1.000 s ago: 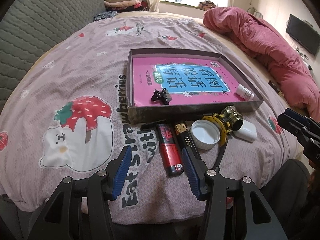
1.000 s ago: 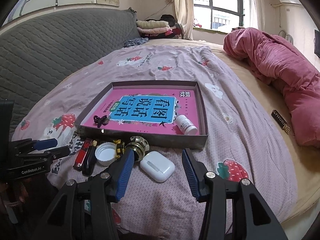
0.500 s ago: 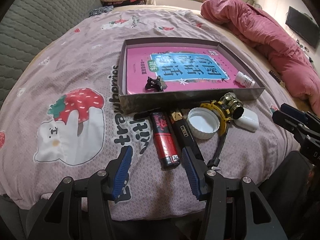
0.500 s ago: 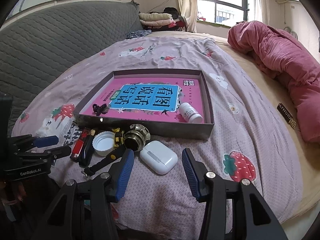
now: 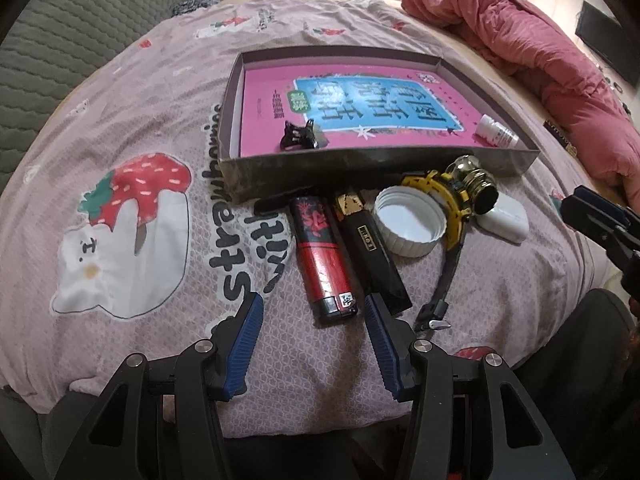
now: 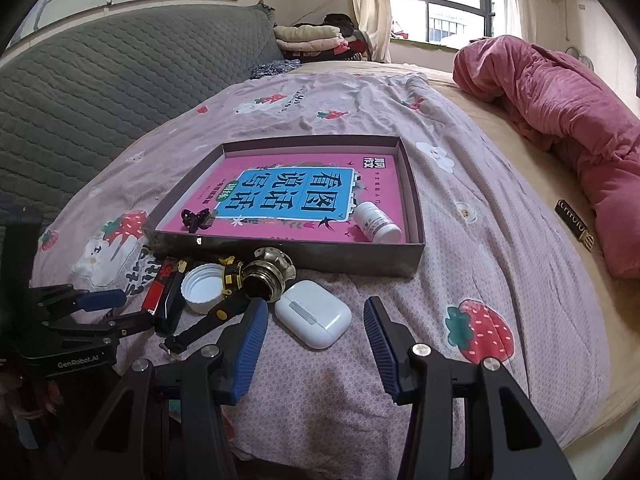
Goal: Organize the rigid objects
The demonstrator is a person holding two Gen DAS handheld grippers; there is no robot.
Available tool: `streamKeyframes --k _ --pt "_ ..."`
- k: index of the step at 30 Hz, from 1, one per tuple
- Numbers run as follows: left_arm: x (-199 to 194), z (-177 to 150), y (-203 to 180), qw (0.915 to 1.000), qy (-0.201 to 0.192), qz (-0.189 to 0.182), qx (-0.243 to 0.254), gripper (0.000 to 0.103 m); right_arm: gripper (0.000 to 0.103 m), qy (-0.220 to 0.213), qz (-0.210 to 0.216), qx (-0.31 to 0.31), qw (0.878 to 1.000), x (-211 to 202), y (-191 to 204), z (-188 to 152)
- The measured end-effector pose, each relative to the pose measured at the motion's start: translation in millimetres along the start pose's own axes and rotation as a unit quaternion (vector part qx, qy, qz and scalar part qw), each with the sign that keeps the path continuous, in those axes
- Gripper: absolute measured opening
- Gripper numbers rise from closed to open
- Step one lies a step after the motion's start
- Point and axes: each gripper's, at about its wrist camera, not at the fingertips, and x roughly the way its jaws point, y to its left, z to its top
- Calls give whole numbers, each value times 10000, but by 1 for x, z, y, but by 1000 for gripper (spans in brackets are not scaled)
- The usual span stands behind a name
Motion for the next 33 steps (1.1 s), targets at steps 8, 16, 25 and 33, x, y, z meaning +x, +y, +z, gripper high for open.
streamKeyframes --k 8,16,25,33 --pt "18 4 9 9993 136 -101 -337 54 50 42 -8 -22 10000 5 1 -1" --pt "28 12 13 9993 29 -58 -369 54 50 190 -16 -133 9997 20 0 -4" --pt "33 21 25 9986 -60 -179 -497 54 50 390 82 -412 9984 43 2 -6" --pt "36 23 24 9991 -97 -130 -397 54 54 593 157 -661 9959 63 -2 -6"
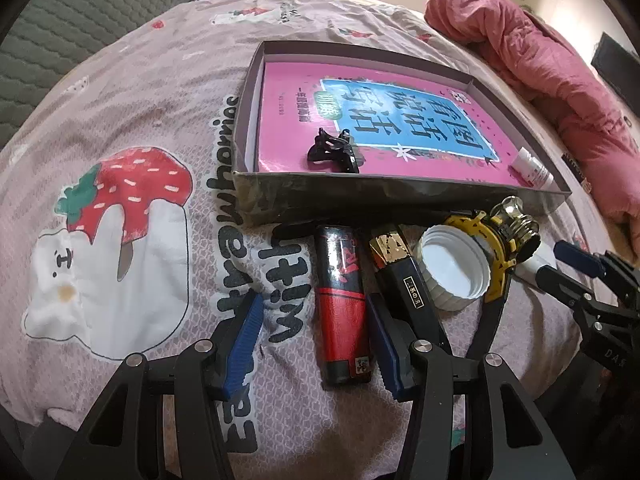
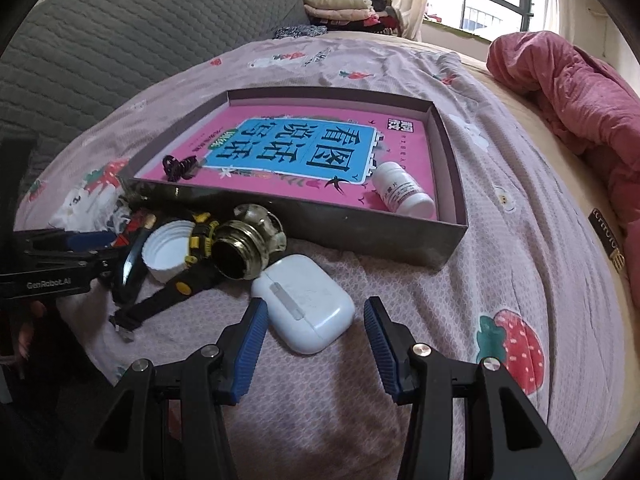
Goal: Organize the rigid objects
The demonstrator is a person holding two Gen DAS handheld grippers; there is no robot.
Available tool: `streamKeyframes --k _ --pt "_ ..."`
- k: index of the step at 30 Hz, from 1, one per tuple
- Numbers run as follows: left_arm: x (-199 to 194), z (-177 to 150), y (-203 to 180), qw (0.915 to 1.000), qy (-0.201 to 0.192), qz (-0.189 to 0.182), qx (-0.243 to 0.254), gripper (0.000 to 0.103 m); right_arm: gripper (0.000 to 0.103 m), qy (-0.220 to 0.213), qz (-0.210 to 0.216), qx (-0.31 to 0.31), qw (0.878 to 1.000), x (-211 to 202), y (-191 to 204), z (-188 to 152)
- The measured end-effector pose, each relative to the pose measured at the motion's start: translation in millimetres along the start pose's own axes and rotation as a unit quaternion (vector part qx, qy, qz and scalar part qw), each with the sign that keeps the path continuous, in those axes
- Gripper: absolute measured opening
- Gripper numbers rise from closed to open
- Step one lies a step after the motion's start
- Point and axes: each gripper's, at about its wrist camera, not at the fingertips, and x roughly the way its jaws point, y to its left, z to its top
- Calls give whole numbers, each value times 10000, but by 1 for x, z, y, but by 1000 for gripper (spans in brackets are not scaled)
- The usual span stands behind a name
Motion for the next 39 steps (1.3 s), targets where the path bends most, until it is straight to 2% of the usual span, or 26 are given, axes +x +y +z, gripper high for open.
streamKeyframes --k 9,19,26,31,34,39 --pt "2 1 -3 10000 -21 36 53 54 63 40 107 -211 9997 13 3 4" --pt "3 2 -3 10000 -46 34 53 54 64 20 86 -404 9991 28 6 7" --pt "5 4 -4 9999 -78 46 51 54 65 4 34 -322 9995 35 7 9" --pt "7 5 -4 9999 -122 72 71 54 63 -25 -3 -185 9998 35 8 6" --pt "8 5 -5 9998 -154 102 102 54 56 11 -4 -151 9999 33 10 6" --pt "8 5 -7 9996 -175 135 152 53 55 34 -66 -79 9999 27 10 2"
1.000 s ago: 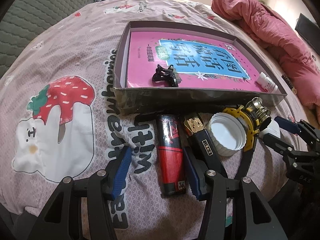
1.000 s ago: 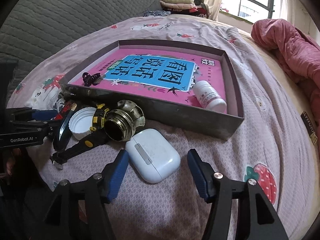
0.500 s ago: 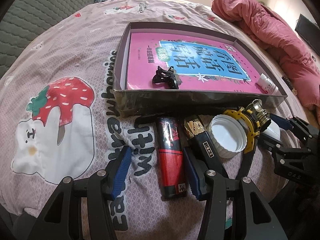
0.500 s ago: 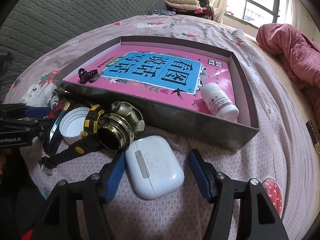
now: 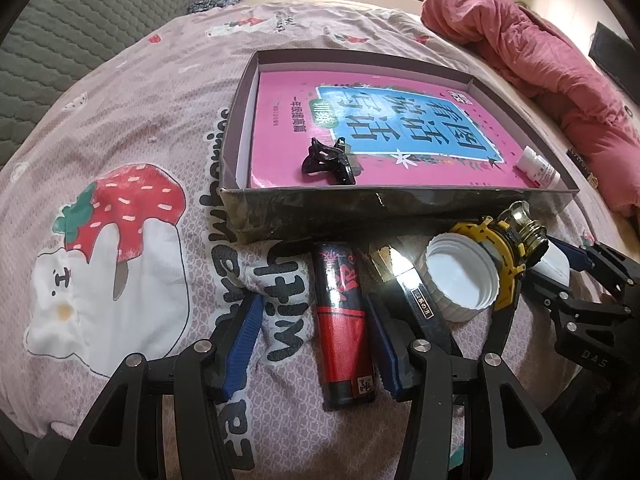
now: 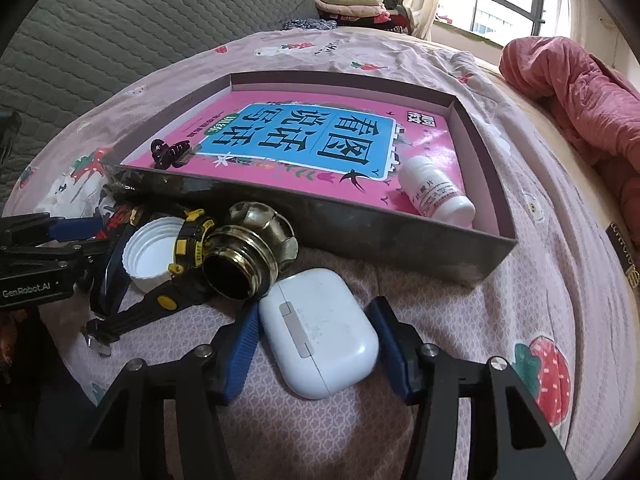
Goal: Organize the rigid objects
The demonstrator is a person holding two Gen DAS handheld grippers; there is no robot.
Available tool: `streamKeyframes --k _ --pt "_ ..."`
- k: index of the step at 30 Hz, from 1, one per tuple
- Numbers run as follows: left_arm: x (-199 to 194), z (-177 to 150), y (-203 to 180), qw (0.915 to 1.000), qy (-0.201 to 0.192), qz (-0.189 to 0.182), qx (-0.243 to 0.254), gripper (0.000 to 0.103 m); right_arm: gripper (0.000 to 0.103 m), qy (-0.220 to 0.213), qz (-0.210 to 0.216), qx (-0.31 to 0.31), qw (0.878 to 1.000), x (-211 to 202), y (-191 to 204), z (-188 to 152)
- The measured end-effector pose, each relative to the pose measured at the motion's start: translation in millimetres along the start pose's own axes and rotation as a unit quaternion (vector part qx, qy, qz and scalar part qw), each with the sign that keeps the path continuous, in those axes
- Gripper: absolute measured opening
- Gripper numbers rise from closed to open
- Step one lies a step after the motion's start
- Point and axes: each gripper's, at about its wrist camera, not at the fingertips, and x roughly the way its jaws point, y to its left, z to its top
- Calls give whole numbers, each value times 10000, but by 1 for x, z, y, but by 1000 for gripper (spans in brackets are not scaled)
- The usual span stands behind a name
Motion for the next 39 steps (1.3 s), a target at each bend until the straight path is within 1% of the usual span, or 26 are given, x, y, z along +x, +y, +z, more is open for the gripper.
streamKeyframes --k 6,9,12,16,21,25,28,30,31,33,34,36,39 --pt "0 1 2 10000 4 -44 -9 53 55 7 -4 179 9998 -10 -7 -7" --pt "0 2 5 9999 5 -108 -61 53 55 29 -205 276 9994 -14 -12 -9" --pt "0 2 5 9999 3 -114 -68 52 55 70 -313 419 9986 -13 -18 -10" --pt "1 0 1 10000 1 2 35 52 56 93 -409 369 9984 -8 -15 -10" --pt "1 -1 -4 9999 -10 117 79 52 57 47 -269 482 9985 -5 -19 -12" --pt "1 -2 -10 9994 -41 261 214 51 57 -16 -339 433 9985 -3 -16 -13" --pt "-2 -1 -11 9995 -45 198 260 46 56 -38 -459 327 9984 -4 -11 -12" --pt "-4 -2 -11 9996 -76 114 266 38 55 -48 -510 297 9982 -5 -9 -11" --pt "-5 -1 -11 9996 -86 71 273 35 55 -59 -507 309 9982 -7 -9 -12" --pt "-7 0 -11 9996 -107 -8 269 26 54 -65 -450 389 9982 -9 -12 -12" --pt "-8 1 -11 9996 -121 -23 266 24 54 -63 -414 448 9981 -11 -14 -12" --pt "-11 1 -10 9995 -156 -102 239 24 54 -101 -369 549 9978 -15 -17 -13" --pt "-16 1 -9 9991 -222 -329 170 24 54 -173 -450 674 9966 -20 -22 -12"
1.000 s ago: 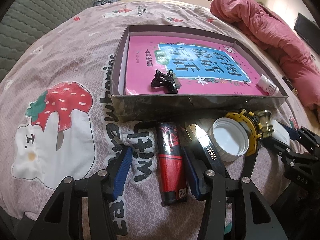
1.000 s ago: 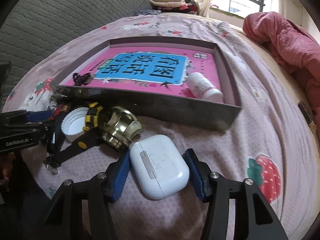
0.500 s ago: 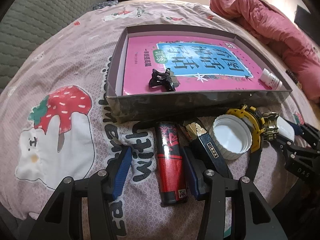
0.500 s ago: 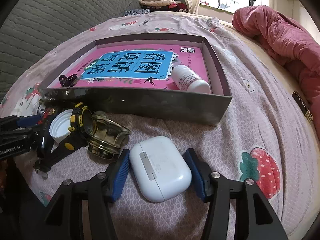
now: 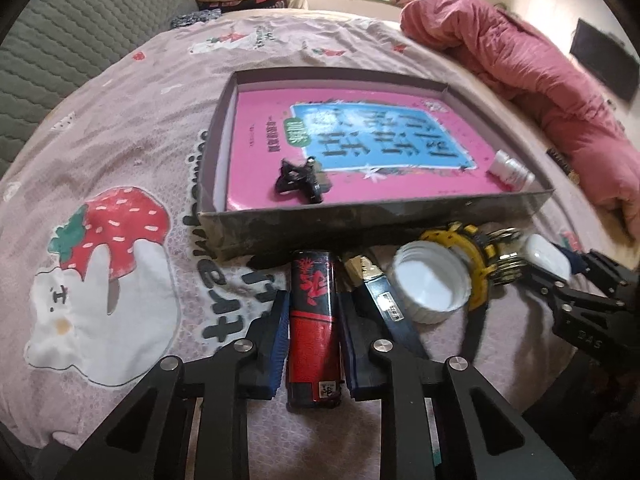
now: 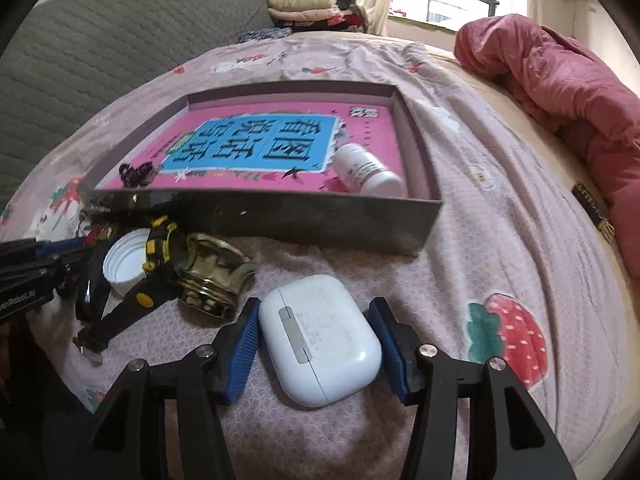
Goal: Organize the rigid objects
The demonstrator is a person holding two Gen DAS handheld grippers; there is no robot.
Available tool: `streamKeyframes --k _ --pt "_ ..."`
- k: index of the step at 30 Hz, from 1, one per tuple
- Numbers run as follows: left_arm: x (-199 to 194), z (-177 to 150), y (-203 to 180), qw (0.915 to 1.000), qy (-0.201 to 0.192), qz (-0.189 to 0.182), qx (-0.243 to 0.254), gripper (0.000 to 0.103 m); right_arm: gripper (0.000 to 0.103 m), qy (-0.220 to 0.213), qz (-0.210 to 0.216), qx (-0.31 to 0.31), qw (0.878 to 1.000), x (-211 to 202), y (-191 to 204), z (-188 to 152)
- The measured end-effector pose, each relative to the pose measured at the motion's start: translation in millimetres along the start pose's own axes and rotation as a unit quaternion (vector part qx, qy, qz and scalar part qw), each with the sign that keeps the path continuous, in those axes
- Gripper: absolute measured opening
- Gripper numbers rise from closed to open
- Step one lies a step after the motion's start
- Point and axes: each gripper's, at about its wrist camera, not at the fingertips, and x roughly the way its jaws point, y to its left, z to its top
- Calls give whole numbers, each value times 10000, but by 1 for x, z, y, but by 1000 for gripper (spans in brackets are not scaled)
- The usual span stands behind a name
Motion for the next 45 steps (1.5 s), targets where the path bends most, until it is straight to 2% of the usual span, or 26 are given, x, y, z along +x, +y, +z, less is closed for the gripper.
streamKeyframes --k 8,16,22,23,24,27,33,38,41,45 --pt "-9 -2 4 9996 -62 -197 -180 24 54 -48 -88 233 9997 -3 -11 1" --pt "-23 -4 2 9995 -160 -201 -187 24 54 -154 -110 332 9993 -8 -16 6" --pt "-31 -8 2 9995 -90 -173 -244 23 54 -210 -117 404 9989 -11 -19 7" --pt "-33 -9 2 9995 -130 -158 -235 13 54 -230 -123 410 9988 -12 -19 6" --pt "-37 -9 1 9995 -168 -165 -214 9 54 -260 -119 414 9987 -14 -20 7" --pt "-41 -9 -3 9996 -232 -119 -108 9 54 -317 -118 404 9986 -17 -19 7" --pt "-33 -11 -4 9999 -92 -80 -80 9 54 -310 -91 331 9989 -17 -17 7" --pt "-21 -14 1 9990 239 -284 -251 9 54 -289 -58 292 9991 -16 -15 6" --pt "-21 -14 2 9976 299 -489 -383 9 54 -267 -28 272 9993 -14 -13 6" --pt "-19 -16 -5 9978 369 -482 -276 10 54 -258 -1 285 9993 -14 -14 6"
